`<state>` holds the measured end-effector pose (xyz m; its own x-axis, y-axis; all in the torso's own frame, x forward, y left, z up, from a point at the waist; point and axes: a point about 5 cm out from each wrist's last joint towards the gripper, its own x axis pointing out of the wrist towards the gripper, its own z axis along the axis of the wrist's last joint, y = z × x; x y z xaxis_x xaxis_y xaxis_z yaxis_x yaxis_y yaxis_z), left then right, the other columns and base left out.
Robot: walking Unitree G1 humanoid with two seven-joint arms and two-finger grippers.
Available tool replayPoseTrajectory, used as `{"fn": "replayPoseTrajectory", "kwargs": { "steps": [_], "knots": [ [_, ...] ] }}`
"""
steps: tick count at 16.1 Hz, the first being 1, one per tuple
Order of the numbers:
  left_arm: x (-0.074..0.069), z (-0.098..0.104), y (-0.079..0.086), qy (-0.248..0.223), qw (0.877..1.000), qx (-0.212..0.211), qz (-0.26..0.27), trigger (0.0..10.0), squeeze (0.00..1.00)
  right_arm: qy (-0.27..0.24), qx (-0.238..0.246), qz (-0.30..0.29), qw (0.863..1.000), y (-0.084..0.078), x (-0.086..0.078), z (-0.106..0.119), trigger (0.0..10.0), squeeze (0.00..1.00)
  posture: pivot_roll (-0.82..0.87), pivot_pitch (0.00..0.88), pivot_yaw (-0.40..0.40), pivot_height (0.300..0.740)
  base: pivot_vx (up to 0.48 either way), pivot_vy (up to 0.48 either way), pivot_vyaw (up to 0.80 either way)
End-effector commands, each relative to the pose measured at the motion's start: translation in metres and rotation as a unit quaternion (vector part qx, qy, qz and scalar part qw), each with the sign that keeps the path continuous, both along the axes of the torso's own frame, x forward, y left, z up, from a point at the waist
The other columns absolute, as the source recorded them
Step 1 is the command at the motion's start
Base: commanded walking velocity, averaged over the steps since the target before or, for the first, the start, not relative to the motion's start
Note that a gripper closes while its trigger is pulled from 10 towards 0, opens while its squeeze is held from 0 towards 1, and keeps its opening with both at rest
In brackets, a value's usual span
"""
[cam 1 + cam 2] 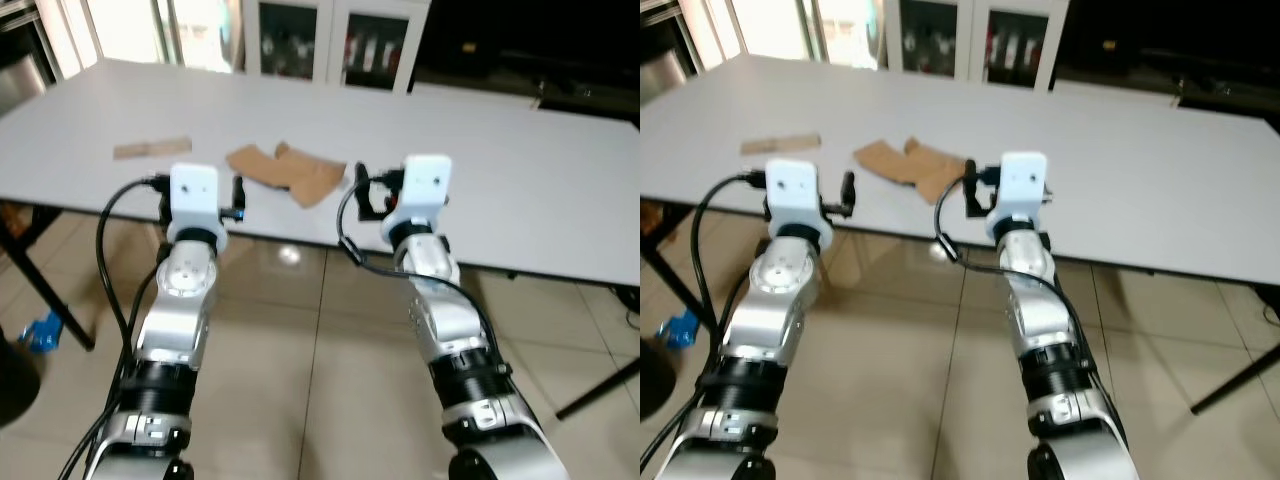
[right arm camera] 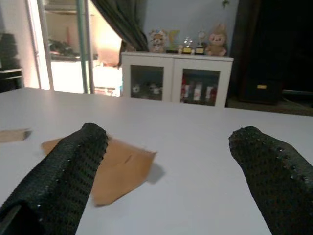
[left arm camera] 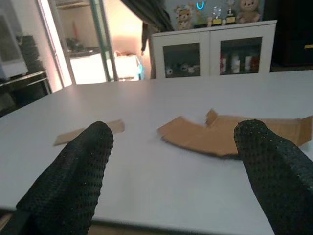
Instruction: Picking trash to rubbish bin
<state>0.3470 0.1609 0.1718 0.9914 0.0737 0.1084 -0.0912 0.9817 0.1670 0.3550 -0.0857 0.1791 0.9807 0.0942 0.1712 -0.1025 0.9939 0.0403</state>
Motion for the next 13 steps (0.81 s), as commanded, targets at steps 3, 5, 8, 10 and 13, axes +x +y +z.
{"fn": "replayPoseTrajectory", "kwargs": {
  "steps": [3,5,8,10,13],
  "knots": [
    [0.0006,0.0031,-0.0127,-0.001,1.0,0.002,-0.023,10.0,0.0,0.002,0.005,-0.014,1.0,-0.0112,0.0024,0.0018,10.0,0.0,0.0,0.017,-0.052,0.74,0.435,0.0,-0.27],
    [0.0007,0.0024,-0.0127,0.0,1.0,0.002,-0.024,10.0,0.0,0.0,0.009,-0.016,1.0,-0.0115,0.002,0.002,10.0,0.0,0.0,0.025,-0.053,0.74,0.446,0.0,-0.37],
    [0.0008,0.0028,-0.0135,0.001,1.0,0.001,-0.023,10.0,0.0,0.0,0.007,-0.018,1.0,-0.013,0.0026,0.0025,10.0,0.0,0.0,0.039,-0.055,0.74,0.416,0.0,0.0],
    [0.001,0.0032,-0.014,0.001,1.0,0.001,-0.023,10.0,0.0,0.001,0.008,-0.018,1.0,-0.013,0.0035,0.0034,10.0,0.0,0.0,0.046,-0.057,0.74,0.45,0.0,0.0],
    [0.0009,0.0028,-0.0141,0.002,1.0,0.001,-0.023,10.0,0.0,0.002,0.008,-0.015,1.0,-0.0117,0.0042,0.0036,10.0,0.0,0.01,0.051,-0.058,0.74,0.46,0.0,0.0]
  ]
}}
